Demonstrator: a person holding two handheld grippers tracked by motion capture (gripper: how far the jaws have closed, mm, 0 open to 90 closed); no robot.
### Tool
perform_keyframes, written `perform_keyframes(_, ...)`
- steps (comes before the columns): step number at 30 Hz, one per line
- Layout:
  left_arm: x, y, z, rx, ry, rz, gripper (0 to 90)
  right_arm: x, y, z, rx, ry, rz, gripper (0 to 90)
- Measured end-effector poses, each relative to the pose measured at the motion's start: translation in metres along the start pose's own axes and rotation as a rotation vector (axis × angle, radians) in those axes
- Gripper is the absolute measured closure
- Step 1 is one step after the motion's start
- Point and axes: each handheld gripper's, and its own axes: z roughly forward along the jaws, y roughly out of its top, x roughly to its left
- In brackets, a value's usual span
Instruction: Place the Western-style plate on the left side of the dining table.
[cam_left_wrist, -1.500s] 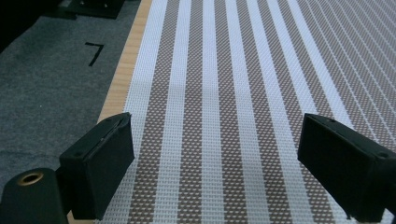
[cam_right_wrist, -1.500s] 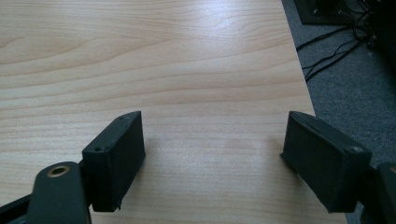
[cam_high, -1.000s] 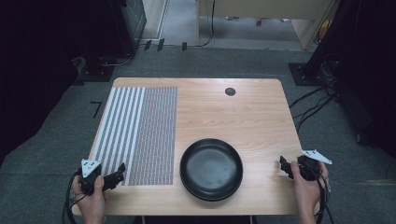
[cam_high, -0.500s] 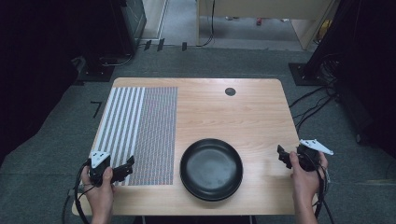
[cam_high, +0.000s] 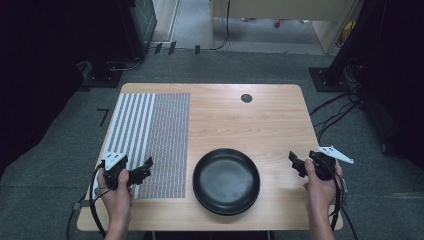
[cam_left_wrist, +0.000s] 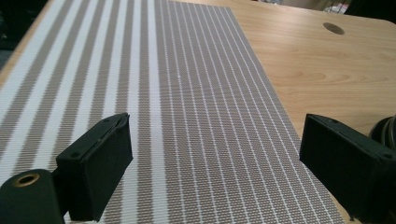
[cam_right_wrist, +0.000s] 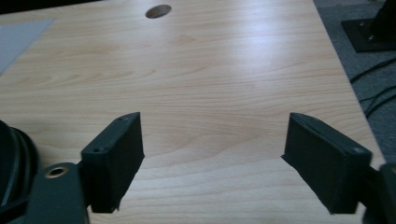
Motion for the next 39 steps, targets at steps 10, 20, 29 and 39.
perform_keyframes(10,-0.027,-0.004,0.008,0.042,-0.092,0.039,9.2,0.022,-0.004,-0.002,-0.029,0.136,-0.007,25.8)
perform_keyframes(20,-0.054,-0.011,0.015,0.079,-0.159,0.057,9.1,0.049,-0.01,0.001,-0.022,0.226,-0.049,26.3)
perform_keyframes(29,-0.072,-0.015,0.018,0.112,-0.212,0.049,9.2,0.074,-0.018,0.006,0.006,0.248,-0.067,33.1)
perform_keyframes(39,-0.088,-0.025,0.023,0.165,-0.278,0.066,26.0,0.086,-0.029,0.012,0.059,0.313,-0.124,62.5)
